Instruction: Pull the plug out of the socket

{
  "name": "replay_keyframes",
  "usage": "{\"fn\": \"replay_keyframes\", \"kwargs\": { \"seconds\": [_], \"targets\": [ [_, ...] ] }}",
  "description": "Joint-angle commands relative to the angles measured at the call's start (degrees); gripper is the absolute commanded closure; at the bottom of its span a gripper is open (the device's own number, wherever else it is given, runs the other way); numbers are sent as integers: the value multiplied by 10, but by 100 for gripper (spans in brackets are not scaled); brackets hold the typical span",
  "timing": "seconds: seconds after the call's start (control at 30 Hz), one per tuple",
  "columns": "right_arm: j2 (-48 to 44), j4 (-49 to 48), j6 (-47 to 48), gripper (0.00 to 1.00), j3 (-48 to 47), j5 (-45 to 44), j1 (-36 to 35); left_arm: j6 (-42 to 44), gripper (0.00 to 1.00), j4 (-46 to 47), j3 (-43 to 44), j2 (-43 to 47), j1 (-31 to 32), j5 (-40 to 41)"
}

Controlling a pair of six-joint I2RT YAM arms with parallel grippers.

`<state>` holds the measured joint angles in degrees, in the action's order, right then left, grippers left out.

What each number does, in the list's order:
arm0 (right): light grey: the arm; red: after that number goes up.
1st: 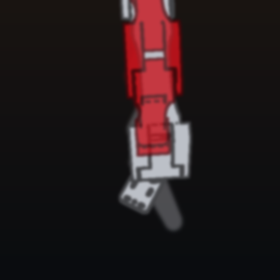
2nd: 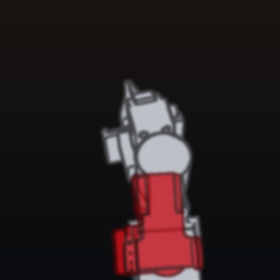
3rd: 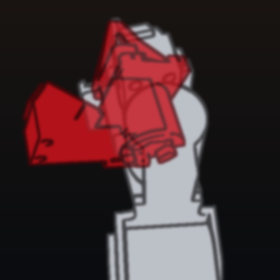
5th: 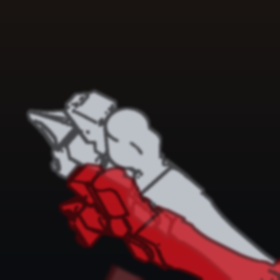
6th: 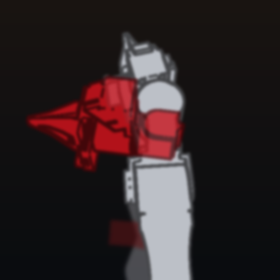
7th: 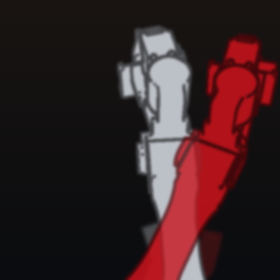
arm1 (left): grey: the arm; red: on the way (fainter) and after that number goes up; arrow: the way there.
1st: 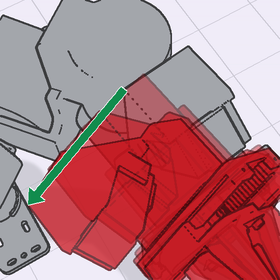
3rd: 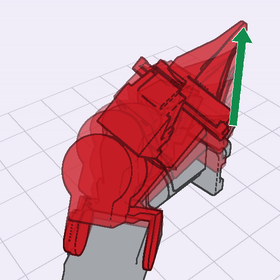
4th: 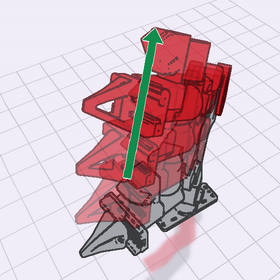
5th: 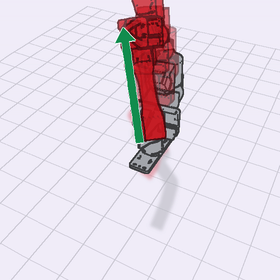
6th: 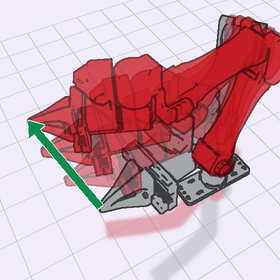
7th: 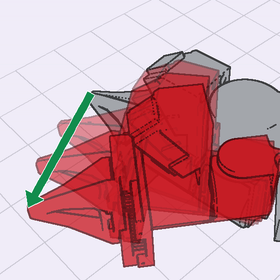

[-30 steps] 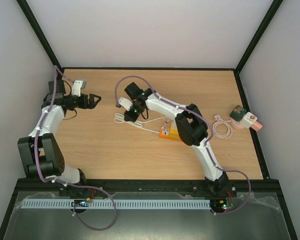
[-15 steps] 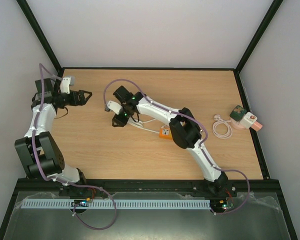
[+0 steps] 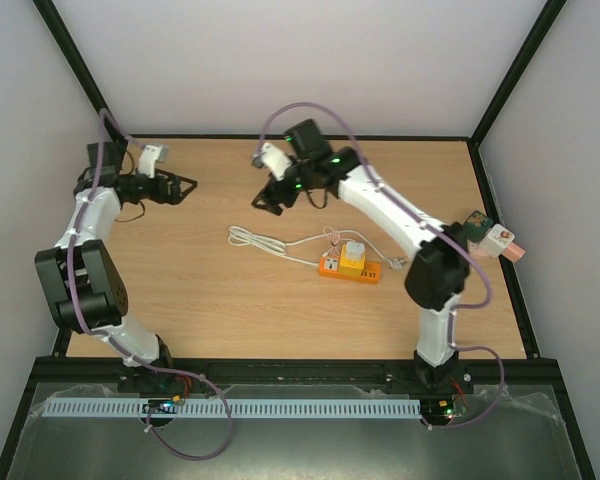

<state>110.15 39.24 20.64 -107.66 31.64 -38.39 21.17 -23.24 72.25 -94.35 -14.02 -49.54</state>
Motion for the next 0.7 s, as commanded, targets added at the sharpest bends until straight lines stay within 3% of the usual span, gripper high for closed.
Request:
{"fn": "replay_keyframes", "kwargs": {
  "seconds": [0.0,0.17,0.3,0.53,0.67],
  "targets": [
    [-94,-8,21,4,95,28,46,122,0,-68,10,-17,80,46],
    [-200,-64,-14,2,228,58,117,253,0,-129,-1,-26,157,54],
    [-269,-92,-19,2,317,78,177,330,0,-133,-14,-41,232,130],
    [-321,-65,2,2,373,124,271,411,11,-132,-10,-93,310,185],
    [-340,-63,9,2,400,145,296,427,17,-88,-18,-112,336,209]
  ]
}}
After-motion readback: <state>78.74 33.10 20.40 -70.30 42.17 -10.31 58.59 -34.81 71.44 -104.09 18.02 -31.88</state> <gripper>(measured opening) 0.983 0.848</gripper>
